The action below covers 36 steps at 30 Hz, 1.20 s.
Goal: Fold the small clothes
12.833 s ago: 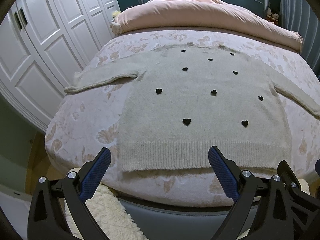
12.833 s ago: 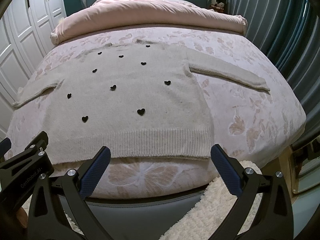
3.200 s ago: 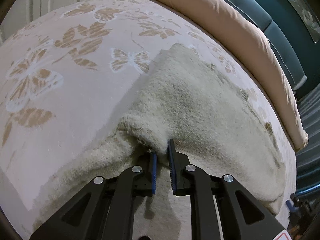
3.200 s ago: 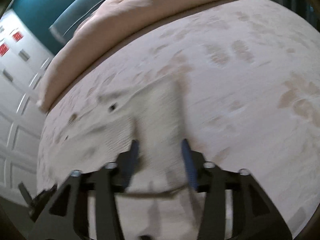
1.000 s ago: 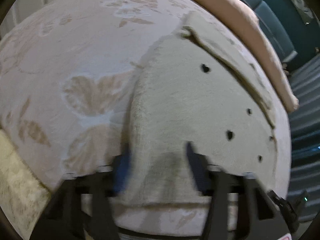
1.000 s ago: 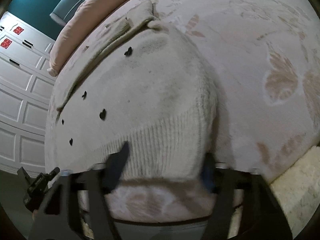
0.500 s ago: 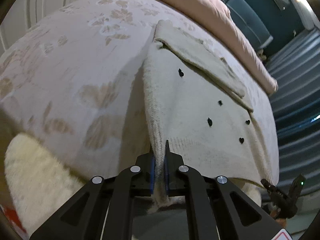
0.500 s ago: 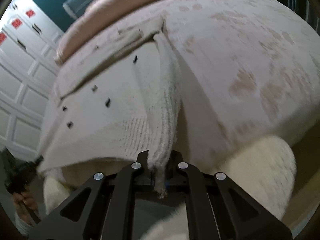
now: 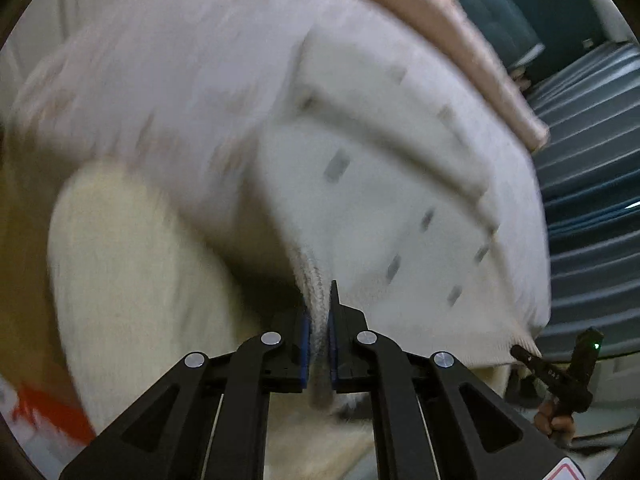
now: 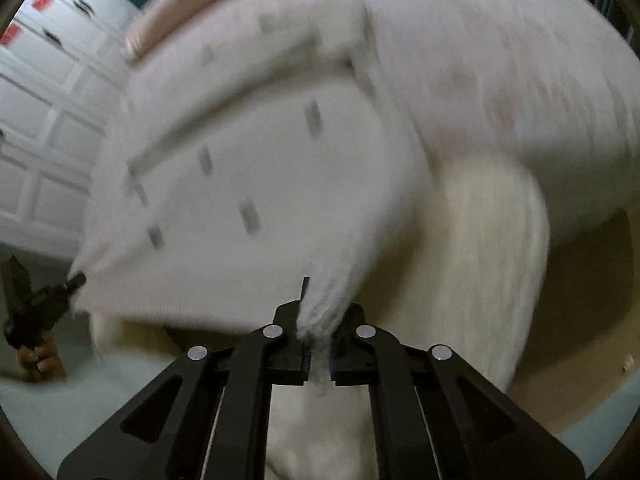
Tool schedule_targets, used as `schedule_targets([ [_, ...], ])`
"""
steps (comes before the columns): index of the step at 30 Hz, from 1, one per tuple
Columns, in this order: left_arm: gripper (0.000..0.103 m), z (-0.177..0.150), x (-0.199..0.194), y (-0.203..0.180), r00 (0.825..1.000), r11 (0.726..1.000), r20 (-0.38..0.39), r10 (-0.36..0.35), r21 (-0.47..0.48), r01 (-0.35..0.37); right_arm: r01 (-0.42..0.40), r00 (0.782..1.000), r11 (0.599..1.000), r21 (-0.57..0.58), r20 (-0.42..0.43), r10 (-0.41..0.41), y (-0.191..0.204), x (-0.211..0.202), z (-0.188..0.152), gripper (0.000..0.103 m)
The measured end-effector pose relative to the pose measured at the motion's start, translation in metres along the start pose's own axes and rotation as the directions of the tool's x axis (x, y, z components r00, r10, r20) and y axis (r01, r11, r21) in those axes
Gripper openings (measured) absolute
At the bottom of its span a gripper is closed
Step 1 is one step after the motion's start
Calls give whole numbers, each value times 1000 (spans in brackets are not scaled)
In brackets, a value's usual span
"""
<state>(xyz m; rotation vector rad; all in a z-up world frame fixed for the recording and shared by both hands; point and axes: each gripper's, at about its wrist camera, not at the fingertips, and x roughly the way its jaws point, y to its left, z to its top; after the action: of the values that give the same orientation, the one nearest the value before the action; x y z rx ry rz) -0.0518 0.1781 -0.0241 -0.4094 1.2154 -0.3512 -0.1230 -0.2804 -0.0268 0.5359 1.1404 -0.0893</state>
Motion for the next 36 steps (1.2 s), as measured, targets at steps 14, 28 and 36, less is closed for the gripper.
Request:
schedule_targets([
  [14, 67, 204, 38, -105, 847, 983, 508, 159, -1, -184, -146, 786, 965, 220, 618, -23, 30, -18, 219, 77],
  [28, 85, 68, 103, 31, 962, 963, 192, 194, -225, -149, 37, 979, 946, 322, 176, -98, -46, 94, 61, 78],
  [36, 85, 113, 127, 31, 972, 951, 209, 104, -308, -36, -59, 983, 934, 353, 183, -8, -40, 116, 98, 82],
])
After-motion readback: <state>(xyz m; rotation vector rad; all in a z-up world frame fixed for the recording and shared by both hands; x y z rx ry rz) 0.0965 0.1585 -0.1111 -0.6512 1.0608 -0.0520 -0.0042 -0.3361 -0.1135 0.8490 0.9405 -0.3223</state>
